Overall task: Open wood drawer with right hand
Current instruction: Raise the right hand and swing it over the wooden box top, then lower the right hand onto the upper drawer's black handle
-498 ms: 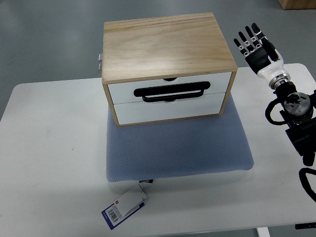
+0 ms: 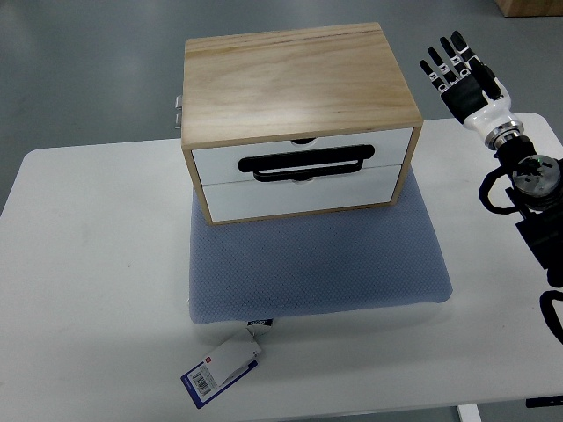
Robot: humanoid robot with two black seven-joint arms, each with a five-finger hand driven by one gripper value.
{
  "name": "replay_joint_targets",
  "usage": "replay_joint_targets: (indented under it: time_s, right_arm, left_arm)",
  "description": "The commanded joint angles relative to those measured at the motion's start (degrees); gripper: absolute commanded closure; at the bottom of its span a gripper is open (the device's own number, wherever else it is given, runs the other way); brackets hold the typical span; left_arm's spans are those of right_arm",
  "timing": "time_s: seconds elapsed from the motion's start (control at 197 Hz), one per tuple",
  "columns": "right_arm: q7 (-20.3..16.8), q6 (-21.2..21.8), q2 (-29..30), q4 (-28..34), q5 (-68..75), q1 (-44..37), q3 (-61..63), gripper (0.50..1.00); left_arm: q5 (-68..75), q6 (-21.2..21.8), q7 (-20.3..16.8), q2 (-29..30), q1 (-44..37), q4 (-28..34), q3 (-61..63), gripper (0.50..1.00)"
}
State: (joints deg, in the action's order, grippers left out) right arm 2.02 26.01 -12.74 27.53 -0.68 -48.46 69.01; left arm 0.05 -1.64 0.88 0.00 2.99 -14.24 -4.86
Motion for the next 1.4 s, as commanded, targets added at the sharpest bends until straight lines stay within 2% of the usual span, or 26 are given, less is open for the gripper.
replay_joint_targets:
  time_s: [0.0, 0.112, 0.229, 0.28, 0.285, 0.335, 0.381, 0.386, 0.427, 0.503, 0.508, 0.656, 0.772, 0.844, 0.92, 0.976, 1.027, 1.032, 1.072, 1.22, 1.367, 1.392]
  right_arm:
    - [-0.3, 0.0, -5.0, 0.0, -0.1, -4.8, -8.4, 0.554]
    - [-0.4, 0.3, -9.8, 0.4, 0.0, -10.6, -19.5, 0.554]
    - [-1.5, 1.2, -14.9, 3.9, -1.8, -18.2, -32.9, 0.554]
    - [-1.5, 1.2, -14.9, 3.9, -1.8, -18.2, -32.9, 0.554]
    - [-3.0, 1.5, -16.3, 5.9, -3.7, -21.9, -38.1, 0.554]
    - [-5.3, 1.8, -17.4, 8.1, -6.8, -26.2, -43.5, 0.554]
    - [-5.3, 1.8, -17.4, 8.1, -6.8, -26.2, -43.5, 0.554]
    - [-7.7, 1.8, -18.3, 10.1, -10.4, -30.6, -48.1, 0.554]
    - [-9.5, 1.8, -18.8, 11.9, -13.4, -34.6, -51.7, 0.554]
    - [-10.2, 1.9, -19.0, 12.8, -14.4, -36.4, -53.4, 0.556]
    - [-13.0, 2.0, -19.2, 15.9, -16.2, -41.0, -57.9, 0.554]
    - [-21.8, 2.3, -19.0, 25.0, -16.4, -55.6, -72.3, 0.556]
    - [-24.4, 3.9, -18.2, 31.6, -16.2, -64.1, -79.0, 0.556]
    - [-26.3, 6.2, -17.7, 37.3, -16.1, -69.4, -82.0, 0.556]
    - [-27.5, 6.8, -16.6, 43.2, -15.6, -73.9, -84.8, 0.556]
    - [-27.6, 6.8, -15.3, 46.3, -14.7, -76.3, -86.2, 0.556]
    - [-27.6, 6.8, -15.3, 46.3, -14.7, -76.3, -86.2, 0.556]
    - [-28.1, 6.6, -13.6, 48.4, -13.6, -77.6, -87.2, 0.556]
    - [-28.8, 6.4, -12.1, 49.3, -12.8, -77.9, -87.8, 0.556]
    - [-29.5, 3.6, -6.3, 49.4, -11.6, -76.8, -89.8, 0.556]
    - [-29.8, 1.5, -4.2, 49.3, -11.5, -73.4, -90.0, 0.556]
    - [-30.7, -0.1, -3.3, 49.3, -11.5, -71.4, -91.2, 0.556]
  left_arm:
    - [0.0, 0.0, 0.0, 0.0, 0.0, -0.3, 0.1, 0.500]
    - [0.1, -0.1, 0.0, 0.0, 0.1, -0.4, 0.1, 0.500]
    - [0.2, -0.1, 0.0, 0.0, 0.2, -0.6, 0.2, 0.500]
    - [0.2, -0.1, 0.0, 0.0, 0.2, -0.6, 0.2, 0.500]
    - [0.2, -0.2, 0.0, 0.0, 0.2, -0.6, 0.1, 0.500]
    - [0.2, -0.2, 0.0, 0.0, 0.2, -0.7, 0.1, 0.500]
    - [0.2, -0.2, 0.0, 0.0, 0.2, -0.7, 0.1, 0.500]
    - [0.2, -0.2, 0.0, 0.0, 0.2, -0.7, 0.1, 0.500]
    - [0.2, -0.2, 0.0, 0.0, 0.2, -0.7, 0.1, 0.500]
    - [0.2, -0.2, 0.0, 0.0, 0.2, -0.7, 0.1, 0.500]
    - [0.2, -0.2, 0.0, 0.0, 0.2, -0.6, 0.1, 0.500]
    - [0.1, -0.2, 0.0, 0.0, 0.2, -0.5, 0.1, 0.500]
    - [0.1, -0.2, 0.0, 0.0, 0.2, -0.6, 0.0, 0.500]
    - [0.1, -0.2, 0.0, 0.0, 0.2, -0.6, 0.1, 0.500]
    - [0.1, -0.2, 0.0, 0.0, 0.2, -0.6, 0.1, 0.500]
    - [0.1, -0.2, 0.0, 0.0, 0.2, -0.6, 0.1, 0.500]
    - [0.1, -0.2, 0.0, 0.0, 0.2, -0.6, 0.1, 0.500]
    - [0.1, -0.2, 0.0, 0.0, 0.2, -0.6, 0.1, 0.500]
    - [0.1, -0.2, 0.0, 0.0, 0.2, -0.6, 0.1, 0.500]
    - [0.1, -0.2, 0.0, 0.0, 0.2, -0.5, 0.1, 0.500]
    - [0.1, -0.2, 0.0, 0.0, 0.2, -0.4, 0.1, 0.500]
    - [0.0, -0.2, 0.0, 0.0, 0.2, -0.3, 0.1, 0.500]
